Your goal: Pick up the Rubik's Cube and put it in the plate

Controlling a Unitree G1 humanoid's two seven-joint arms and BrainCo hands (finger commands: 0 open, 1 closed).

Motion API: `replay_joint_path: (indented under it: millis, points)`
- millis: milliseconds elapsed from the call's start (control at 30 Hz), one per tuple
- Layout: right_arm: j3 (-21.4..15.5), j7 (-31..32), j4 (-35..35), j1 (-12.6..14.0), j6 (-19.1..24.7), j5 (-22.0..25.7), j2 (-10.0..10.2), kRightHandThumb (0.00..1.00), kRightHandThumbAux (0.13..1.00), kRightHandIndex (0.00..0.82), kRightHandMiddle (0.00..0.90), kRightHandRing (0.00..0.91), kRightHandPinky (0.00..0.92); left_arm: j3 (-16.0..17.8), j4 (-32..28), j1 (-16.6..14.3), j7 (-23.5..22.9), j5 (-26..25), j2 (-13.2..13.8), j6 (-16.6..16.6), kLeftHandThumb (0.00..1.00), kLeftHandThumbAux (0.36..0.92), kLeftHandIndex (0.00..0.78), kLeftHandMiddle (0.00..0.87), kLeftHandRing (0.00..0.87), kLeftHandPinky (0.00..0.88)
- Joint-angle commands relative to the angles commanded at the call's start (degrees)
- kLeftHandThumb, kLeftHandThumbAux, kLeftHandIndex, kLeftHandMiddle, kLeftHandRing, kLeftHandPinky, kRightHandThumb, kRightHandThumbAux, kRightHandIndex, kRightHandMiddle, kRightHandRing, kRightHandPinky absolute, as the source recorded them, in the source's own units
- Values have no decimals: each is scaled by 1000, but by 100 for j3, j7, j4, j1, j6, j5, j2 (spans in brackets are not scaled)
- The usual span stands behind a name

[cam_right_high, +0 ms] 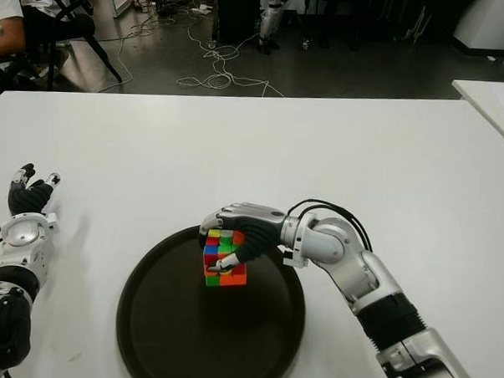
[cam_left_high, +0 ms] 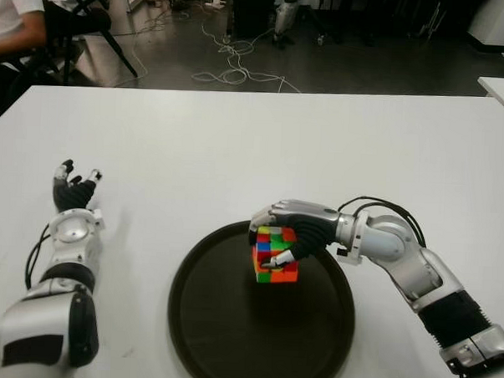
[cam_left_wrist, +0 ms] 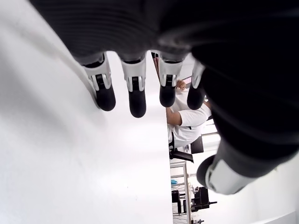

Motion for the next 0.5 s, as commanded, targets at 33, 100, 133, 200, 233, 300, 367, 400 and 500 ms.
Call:
replay_joint_path:
  millis: [33,100,133,200,233,300,367,400,500]
  points:
    - [-1,-7,1,6,-11,2,0,703,719,439,822,822,808,0,0,0,-1,0,0,-1,0,707,39,82,76,69]
    - [0,2,8,8,-15,21,0,703,719,439,825,825,812,1,0,0,-1,-3,-1,0,0,707,39,83,76,69]
    - [2,11,19,8,-21,37,1,703,719,439,827,827,813,4,0,-1,-1,-7,-2,4,0,706,41,85,78,69]
    - [6,17,39,7,-36,50,8,703,719,439,828,829,814,6,0,-4,2,-12,-4,8,0,703,42,87,80,69]
    - [8,14,47,6,-44,49,12,703,719,439,830,832,819,5,-1,-5,4,-12,-5,7,0,702,41,83,80,71]
    - [11,25,45,3,-28,43,10,703,719,439,831,833,820,8,-2,-6,2,-17,-7,4,0,703,41,82,82,74]
    - [14,69,18,2,35,46,-3,702,719,439,830,832,817,14,-3,-6,-5,-24,-8,1,0,703,41,83,85,76]
    - [17,104,-2,-1,84,50,-11,702,719,439,828,830,813,16,-3,-5,-10,-27,-8,-2,0,703,42,85,87,78]
    - [20,149,-26,-13,154,47,-20,701,720,439,823,823,806,20,-6,-3,-23,-33,-12,-16,0,695,44,86,89,80]
